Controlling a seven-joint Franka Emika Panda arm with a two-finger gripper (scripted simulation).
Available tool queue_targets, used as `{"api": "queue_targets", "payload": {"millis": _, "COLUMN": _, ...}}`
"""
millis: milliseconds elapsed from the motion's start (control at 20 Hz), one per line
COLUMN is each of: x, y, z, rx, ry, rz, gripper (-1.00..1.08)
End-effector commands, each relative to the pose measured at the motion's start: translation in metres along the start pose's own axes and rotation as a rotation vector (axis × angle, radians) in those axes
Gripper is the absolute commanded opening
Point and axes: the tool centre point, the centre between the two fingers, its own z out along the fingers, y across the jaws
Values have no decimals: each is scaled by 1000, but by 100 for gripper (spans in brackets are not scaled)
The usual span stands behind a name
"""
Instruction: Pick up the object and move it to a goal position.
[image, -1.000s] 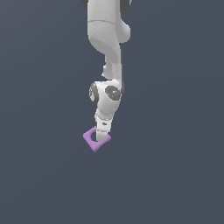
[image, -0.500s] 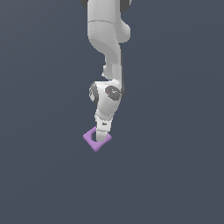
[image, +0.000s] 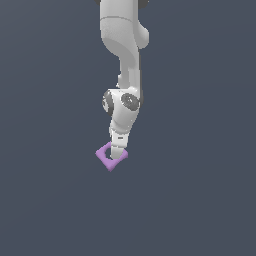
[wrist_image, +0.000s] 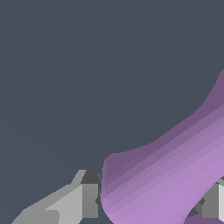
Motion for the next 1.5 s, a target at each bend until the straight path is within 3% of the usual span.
{"api": "queue_targets", "payload": {"millis": 0, "x": 0, "y": -4, "z": -10, "rx": -1, "ry": -1, "rz": 0, "gripper": -100}}
{"api": "queue_targets", "payload": {"millis": 900, "x": -5, "y": -53, "z": -132, "rx": 1, "ry": -1, "rz": -1, "gripper": -100}}
{"api": "queue_targets", "payload": {"millis": 1450, "x": -7, "y": -65, "z": -167, "rx": 1, "ry": 0, "rz": 1, "gripper": -100}}
